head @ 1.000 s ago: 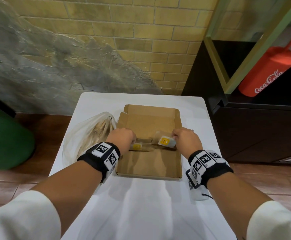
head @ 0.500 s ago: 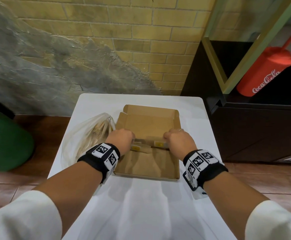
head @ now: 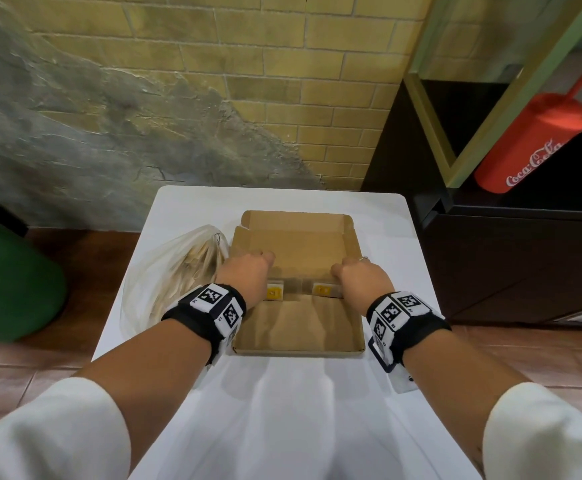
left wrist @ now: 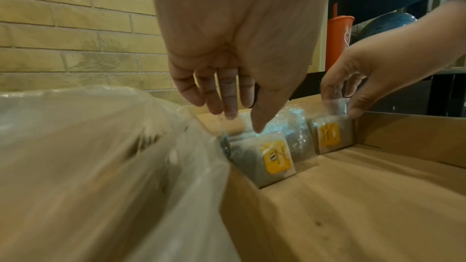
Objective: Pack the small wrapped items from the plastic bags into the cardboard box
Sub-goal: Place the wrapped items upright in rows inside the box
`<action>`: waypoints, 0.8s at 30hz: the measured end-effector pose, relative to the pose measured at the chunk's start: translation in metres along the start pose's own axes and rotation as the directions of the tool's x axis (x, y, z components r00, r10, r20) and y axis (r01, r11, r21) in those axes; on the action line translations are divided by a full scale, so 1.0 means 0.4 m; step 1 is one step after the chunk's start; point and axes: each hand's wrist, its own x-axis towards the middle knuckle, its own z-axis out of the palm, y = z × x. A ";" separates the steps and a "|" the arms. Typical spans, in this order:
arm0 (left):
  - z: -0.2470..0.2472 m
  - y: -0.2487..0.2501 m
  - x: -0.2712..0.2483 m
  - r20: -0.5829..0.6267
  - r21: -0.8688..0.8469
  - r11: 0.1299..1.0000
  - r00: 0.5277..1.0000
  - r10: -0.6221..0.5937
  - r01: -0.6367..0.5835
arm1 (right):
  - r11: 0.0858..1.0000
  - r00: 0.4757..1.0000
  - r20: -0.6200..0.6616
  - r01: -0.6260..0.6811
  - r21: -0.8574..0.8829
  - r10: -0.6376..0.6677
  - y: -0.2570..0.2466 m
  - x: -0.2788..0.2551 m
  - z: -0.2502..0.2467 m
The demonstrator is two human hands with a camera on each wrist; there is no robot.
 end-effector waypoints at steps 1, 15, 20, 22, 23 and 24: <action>0.004 -0.001 0.002 0.001 -0.006 1.000 1.000 0.003 -0.003 | 1.000 1.000 0.002 0.000 0.013 0.000 -0.001 0.000 0.005; 0.009 0.007 0.007 0.023 0.066 0.998 1.000 -0.016 0.014 | 1.000 1.000 0.008 0.005 0.008 -0.005 -0.014 0.000 0.005; 0.006 0.001 0.006 0.021 0.066 0.998 1.000 -0.019 0.018 | 1.000 1.000 0.006 0.006 -0.007 -0.006 -0.013 -0.006 0.001; 0.004 -0.001 0.002 0.011 0.024 0.999 1.000 -0.025 0.025 | 1.000 1.000 -0.001 0.003 0.007 -0.003 -0.014 -0.008 0.004; 0.004 -0.002 -0.002 -0.006 -0.010 0.999 0.999 -0.034 0.034 | 1.000 1.000 -0.014 -0.002 0.028 0.002 -0.013 -0.008 0.006; 0.005 -0.005 -0.006 -0.036 -0.046 0.998 0.999 -0.039 0.037 | 0.998 0.999 -0.035 -0.010 0.061 0.012 -0.013 -0.008 0.009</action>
